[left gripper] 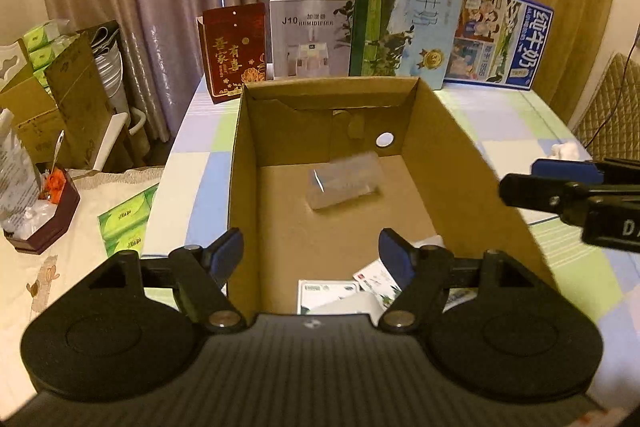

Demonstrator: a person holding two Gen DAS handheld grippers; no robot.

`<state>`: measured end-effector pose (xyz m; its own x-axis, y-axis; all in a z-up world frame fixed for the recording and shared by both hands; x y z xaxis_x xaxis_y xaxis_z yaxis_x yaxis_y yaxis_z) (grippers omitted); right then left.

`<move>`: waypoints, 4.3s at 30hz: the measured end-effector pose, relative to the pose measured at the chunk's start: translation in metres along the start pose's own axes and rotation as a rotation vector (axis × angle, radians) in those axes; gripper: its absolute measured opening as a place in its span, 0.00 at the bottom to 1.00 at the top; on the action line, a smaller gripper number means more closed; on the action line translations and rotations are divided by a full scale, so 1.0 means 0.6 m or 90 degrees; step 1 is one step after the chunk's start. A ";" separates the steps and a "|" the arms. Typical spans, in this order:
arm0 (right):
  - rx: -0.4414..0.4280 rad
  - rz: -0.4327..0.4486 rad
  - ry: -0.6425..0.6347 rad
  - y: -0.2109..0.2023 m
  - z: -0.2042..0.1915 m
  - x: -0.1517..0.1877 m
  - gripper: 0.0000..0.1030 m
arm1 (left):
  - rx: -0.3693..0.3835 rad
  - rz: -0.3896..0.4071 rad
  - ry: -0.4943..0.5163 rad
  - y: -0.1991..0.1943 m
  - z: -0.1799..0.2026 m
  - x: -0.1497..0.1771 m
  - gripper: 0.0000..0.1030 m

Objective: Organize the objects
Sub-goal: 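Lower the container and snack packet into the cardboard box and open both tools, then withdraw both tools from the box back over the table, then grasp the dark brown scrunchie with the left tool while the right tool grasps the red candy packet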

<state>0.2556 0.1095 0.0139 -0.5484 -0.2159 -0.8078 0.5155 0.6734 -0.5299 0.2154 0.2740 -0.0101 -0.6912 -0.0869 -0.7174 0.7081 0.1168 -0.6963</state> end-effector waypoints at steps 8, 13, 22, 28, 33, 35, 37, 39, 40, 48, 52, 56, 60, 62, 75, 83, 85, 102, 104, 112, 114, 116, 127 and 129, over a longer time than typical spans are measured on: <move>0.037 0.025 0.024 -0.124 0.007 0.034 0.66 | 0.006 0.014 -0.022 -0.081 0.037 0.029 0.68; 0.059 0.018 0.025 -0.187 0.008 0.062 0.80 | 0.014 0.024 -0.035 -0.134 0.077 0.049 0.72; 0.094 0.006 0.052 -0.288 0.030 0.105 0.97 | 0.028 0.040 -0.061 -0.211 0.140 0.090 0.89; 0.126 0.003 0.074 -0.336 0.060 0.126 0.98 | 0.026 0.041 -0.058 -0.234 0.175 0.110 0.99; 0.148 0.009 0.086 -0.374 0.087 0.138 0.98 | 0.019 0.070 -0.034 -0.256 0.211 0.120 0.99; 0.159 0.012 0.089 -0.387 0.097 0.143 0.98 | 0.026 0.078 -0.037 -0.264 0.222 0.120 0.99; 0.170 0.015 0.095 -0.400 0.110 0.147 0.98 | 0.033 0.082 -0.032 -0.266 0.237 0.119 0.99; 0.181 0.020 0.105 -0.412 0.125 0.152 0.98 | 0.035 0.091 -0.019 -0.267 0.253 0.118 0.99; 0.187 0.021 0.108 -0.417 0.132 0.155 0.98 | 0.040 0.095 -0.014 -0.267 0.262 0.118 0.99; 0.228 0.025 0.140 -0.446 0.188 0.176 0.98 | 0.075 0.089 0.022 -0.244 0.337 0.116 0.99; 0.235 0.024 0.152 -0.456 0.207 0.185 0.98 | 0.089 0.075 0.034 -0.232 0.364 0.117 0.99; 0.240 0.024 0.158 -0.465 0.222 0.187 0.98 | 0.090 0.069 0.037 -0.218 0.381 0.116 0.99; 0.238 0.021 0.148 -0.464 0.237 0.178 0.98 | 0.096 0.068 0.050 -0.202 0.401 0.107 0.99; 0.238 0.017 0.132 -0.464 0.246 0.172 0.98 | 0.099 0.068 0.060 -0.191 0.413 0.099 0.99; 0.235 -0.042 -0.021 -0.388 0.371 0.133 0.97 | 0.164 0.050 0.129 -0.057 0.508 0.037 0.97; 0.176 -0.089 -0.123 -0.268 0.448 0.136 0.79 | 0.166 0.015 0.174 0.083 0.568 0.036 0.91; 0.162 -0.102 -0.151 -0.239 0.460 0.140 0.73 | 0.160 0.022 0.190 0.114 0.579 0.037 0.90; 0.104 -0.162 -0.398 -0.048 0.497 0.155 0.52 | 0.193 0.011 0.223 0.270 0.610 0.026 0.67; 0.099 -0.173 -0.427 -0.032 0.495 0.161 0.48 | 0.201 0.003 0.219 0.279 0.610 0.027 0.60; 0.104 -0.192 -0.381 -0.031 0.491 0.170 0.24 | 0.221 -0.017 0.209 0.285 0.610 0.033 0.32; 0.121 -0.204 -0.315 -0.045 0.488 0.172 0.24 | 0.221 -0.023 0.208 0.275 0.608 0.040 0.29; 0.130 -0.214 -0.238 -0.062 0.487 0.177 0.24 | 0.217 -0.030 0.196 0.257 0.599 0.052 0.29; 0.131 -0.186 -0.144 -0.112 0.459 0.207 0.38 | 0.189 -0.003 0.169 0.200 0.565 0.105 0.40; 0.134 -0.173 -0.143 -0.116 0.461 0.207 0.47 | 0.191 0.013 0.169 0.204 0.566 0.098 0.47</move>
<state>0.3336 -0.1595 -0.1212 -0.5374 -0.5304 -0.6556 0.5084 0.4164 -0.7537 0.3104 -0.0526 -0.1442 -0.6625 0.1753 -0.7283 0.7051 -0.1822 -0.6852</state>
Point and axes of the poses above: each gripper's, at about its wrist camera, not at the fingertips, and y roughly the way its jaws point, z to its right, x to its underside, the point moved 3 cm from there along y, roughly the way its jaws point, and after that the axes turned 1 degree about -x, right-handed, at the moved point
